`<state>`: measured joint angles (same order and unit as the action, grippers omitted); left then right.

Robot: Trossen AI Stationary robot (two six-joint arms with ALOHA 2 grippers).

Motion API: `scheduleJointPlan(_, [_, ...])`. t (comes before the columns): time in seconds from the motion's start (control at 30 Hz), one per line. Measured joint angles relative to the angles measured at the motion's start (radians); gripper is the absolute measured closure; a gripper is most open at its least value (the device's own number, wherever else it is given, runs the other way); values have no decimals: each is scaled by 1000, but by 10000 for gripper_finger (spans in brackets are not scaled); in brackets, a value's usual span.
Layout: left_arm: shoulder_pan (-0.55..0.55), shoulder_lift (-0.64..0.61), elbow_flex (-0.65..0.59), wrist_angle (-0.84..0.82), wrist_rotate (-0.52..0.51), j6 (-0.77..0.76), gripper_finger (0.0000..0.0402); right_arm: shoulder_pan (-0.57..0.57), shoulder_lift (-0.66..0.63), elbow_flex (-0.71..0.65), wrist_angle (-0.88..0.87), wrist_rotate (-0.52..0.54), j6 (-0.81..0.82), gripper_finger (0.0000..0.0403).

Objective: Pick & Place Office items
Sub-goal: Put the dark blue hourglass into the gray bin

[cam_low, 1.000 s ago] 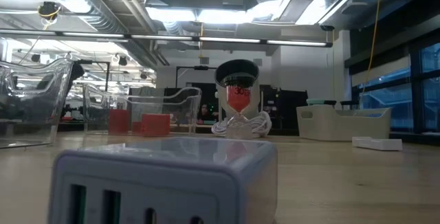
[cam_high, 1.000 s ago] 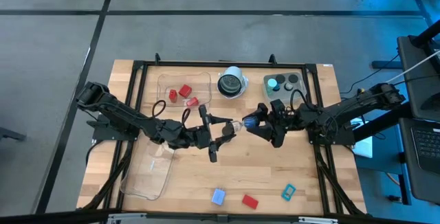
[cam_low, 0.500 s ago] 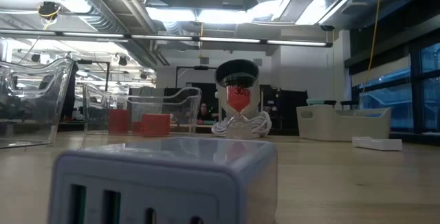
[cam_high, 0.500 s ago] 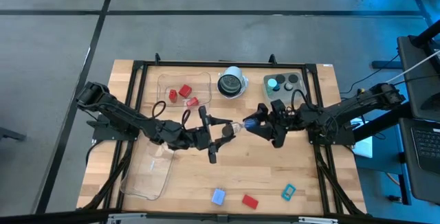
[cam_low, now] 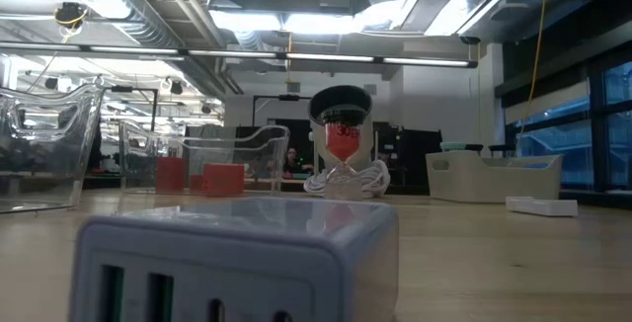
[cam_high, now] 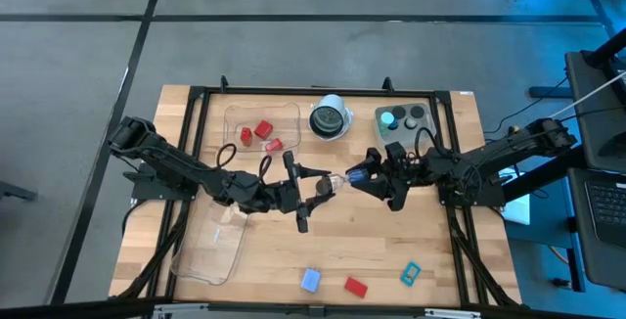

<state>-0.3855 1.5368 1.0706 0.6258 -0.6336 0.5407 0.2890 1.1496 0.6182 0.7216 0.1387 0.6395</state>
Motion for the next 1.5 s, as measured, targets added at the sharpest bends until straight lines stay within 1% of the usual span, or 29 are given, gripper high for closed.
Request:
scheduleJointPlan(0.07, [-2, 0, 0, 0, 4, -1, 170, 0, 0, 0, 0, 0, 0, 199])
scheduleJointPlan(0.37, [-7, -4, 0, 10, -3, -4, 113, 0, 2, -1, -11, 7, -1, 198])
scheduleJointPlan(0.5, [-8, -4, 8, 52, -22, 4, 96, 0, 2, -1, -16, 17, -1, 194])
scheduleJointPlan(0.57, [-13, -6, 18, 86, -53, 18, 92, -1, 2, -1, -31, 41, -1, 196])
scheduleJointPlan(0.7, [-30, -26, 31, 92, -193, 38, 90, -31, -17, -1, -105, 45, 16, 198])
scheduleJointPlan(0.8, [-53, -55, 31, 92, -324, 15, 92, -79, -59, -1, -256, 63, 51, 194])
scheduleJointPlan(0.87, [-70, -66, 31, 92, -393, -2, 93, -123, -92, -1, -371, 90, 81, 194])
scheduleJointPlan(1.03, [-107, -84, 31, 90, -512, -31, 94, -248, -171, -1, -700, 182, 128, 197])
scheduleJointPlan(1.13, [-121, -85, 31, 86, -548, -32, 95, -339, -212, -1, -876, 212, 162, 196])
scheduleJointPlan(1.3, [-126, -85, 31, 70, -561, -32, 95, -469, -261, 6, -1071, 208, 171, 196])
scheduleJointPlan(1.4, [-121, -85, 31, 51, -561, -32, 95, -525, -266, 49, -1219, 191, 166, 196])
scheduleJointPlan(1.5, [-111, -85, 31, 37, -571, -32, 95, -566, -262, 116, -1397, 197, 145, 195])
